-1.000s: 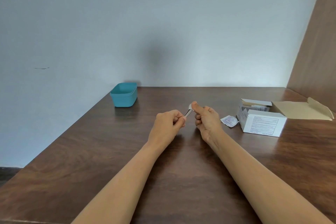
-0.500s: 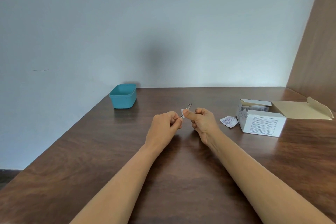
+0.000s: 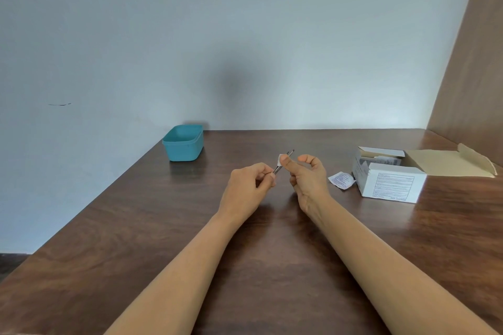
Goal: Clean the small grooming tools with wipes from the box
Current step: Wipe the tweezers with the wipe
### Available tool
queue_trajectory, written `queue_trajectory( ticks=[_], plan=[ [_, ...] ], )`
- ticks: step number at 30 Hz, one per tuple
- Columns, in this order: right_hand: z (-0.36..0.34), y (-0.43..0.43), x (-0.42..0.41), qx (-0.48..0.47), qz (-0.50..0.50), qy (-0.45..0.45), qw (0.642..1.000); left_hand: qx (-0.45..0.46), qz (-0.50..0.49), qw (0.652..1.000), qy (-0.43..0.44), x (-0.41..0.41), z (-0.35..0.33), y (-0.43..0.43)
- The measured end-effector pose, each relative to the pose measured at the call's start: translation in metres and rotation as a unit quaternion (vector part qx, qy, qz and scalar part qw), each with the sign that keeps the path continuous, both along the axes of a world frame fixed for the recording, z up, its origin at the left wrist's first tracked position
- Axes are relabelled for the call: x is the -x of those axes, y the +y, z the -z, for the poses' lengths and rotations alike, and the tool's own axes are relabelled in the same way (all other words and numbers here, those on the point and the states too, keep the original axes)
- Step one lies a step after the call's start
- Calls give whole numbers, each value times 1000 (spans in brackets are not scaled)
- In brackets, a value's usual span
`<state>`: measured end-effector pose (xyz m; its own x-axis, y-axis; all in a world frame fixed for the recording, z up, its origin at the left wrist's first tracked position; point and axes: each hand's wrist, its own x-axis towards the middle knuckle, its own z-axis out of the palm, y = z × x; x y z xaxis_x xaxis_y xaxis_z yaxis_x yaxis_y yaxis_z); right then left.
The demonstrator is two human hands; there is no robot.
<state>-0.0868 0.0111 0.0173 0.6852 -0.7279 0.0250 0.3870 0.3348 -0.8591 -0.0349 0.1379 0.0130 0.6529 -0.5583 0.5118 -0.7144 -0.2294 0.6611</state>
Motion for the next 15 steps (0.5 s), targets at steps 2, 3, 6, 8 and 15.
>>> queue_trajectory(
  ticks=[2, 3, 6, 8, 15],
  plan=[
    [0, -1, 0, -7, 13, -1, 1000, -2, 8, 1000, -3, 0, 1, 0],
    [0, -2, 0, -13, 18, -1, 1000, -3, 10, 1000, -4, 0, 1, 0],
    [0, -3, -1, -20, 24, -1, 1000, -11, 11, 1000, -14, -2, 2, 0],
    [0, -2, 0, -14, 18, 3, 1000, -16, 13, 1000, -19, -2, 2, 0],
    [0, 3, 1, 24, -24, 40, 999, -6, 15, 1000, -26, -3, 3, 2]
  ],
)
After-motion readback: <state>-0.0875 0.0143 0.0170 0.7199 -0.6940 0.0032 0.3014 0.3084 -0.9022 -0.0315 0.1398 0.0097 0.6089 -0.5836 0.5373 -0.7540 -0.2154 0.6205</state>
